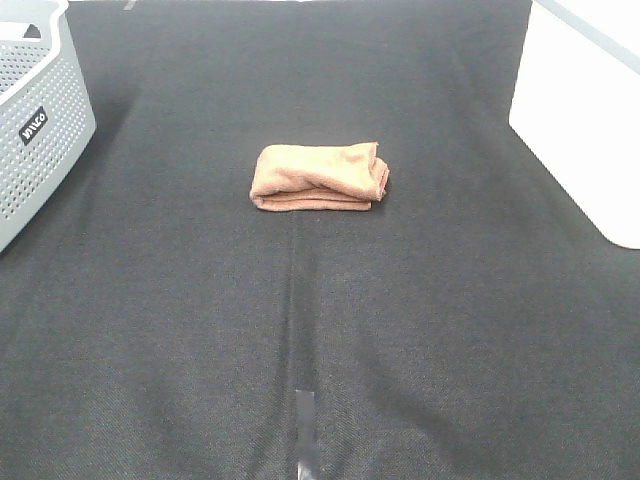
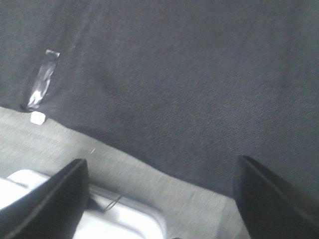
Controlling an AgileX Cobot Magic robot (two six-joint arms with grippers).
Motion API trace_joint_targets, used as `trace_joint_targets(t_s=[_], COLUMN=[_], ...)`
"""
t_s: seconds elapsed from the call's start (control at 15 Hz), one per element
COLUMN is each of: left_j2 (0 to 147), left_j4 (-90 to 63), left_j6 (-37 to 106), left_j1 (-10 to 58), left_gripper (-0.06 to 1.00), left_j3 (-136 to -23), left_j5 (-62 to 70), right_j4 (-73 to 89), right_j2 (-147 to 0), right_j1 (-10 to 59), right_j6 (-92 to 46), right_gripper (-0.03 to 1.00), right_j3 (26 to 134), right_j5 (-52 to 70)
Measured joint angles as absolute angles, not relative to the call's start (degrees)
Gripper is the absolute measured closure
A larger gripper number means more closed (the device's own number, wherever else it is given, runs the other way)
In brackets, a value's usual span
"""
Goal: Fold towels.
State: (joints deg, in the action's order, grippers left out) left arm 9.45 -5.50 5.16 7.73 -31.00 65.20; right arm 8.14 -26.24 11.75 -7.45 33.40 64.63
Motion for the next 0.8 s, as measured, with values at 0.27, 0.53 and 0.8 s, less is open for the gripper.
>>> trace_joint_targets(t_s=[0.27,0.53,0.8], left_j2=[5.0,5.0,5.0], left_j4=[-5.5,-6.2,-8.3], left_j6=[7.7,9.4,11.9], left_j1=[7.7,7.7,7.7], left_gripper=[0.17,0.17,0.17], left_j3=[-28.6,-28.6,-28.6], left_j5=[61.1,60.7,60.7], right_j4=[7.0,7.0,7.0], right_j2=[-13.3,-11.2,-11.2], right_j1=[11.7,11.7,11.7], right_j6=[-8.1,-8.8,-8.8], right_gripper=[0.21,0.21,0.21], right_j3=[29.9,29.3,29.3], right_j5=[62.5,61.4,61.4])
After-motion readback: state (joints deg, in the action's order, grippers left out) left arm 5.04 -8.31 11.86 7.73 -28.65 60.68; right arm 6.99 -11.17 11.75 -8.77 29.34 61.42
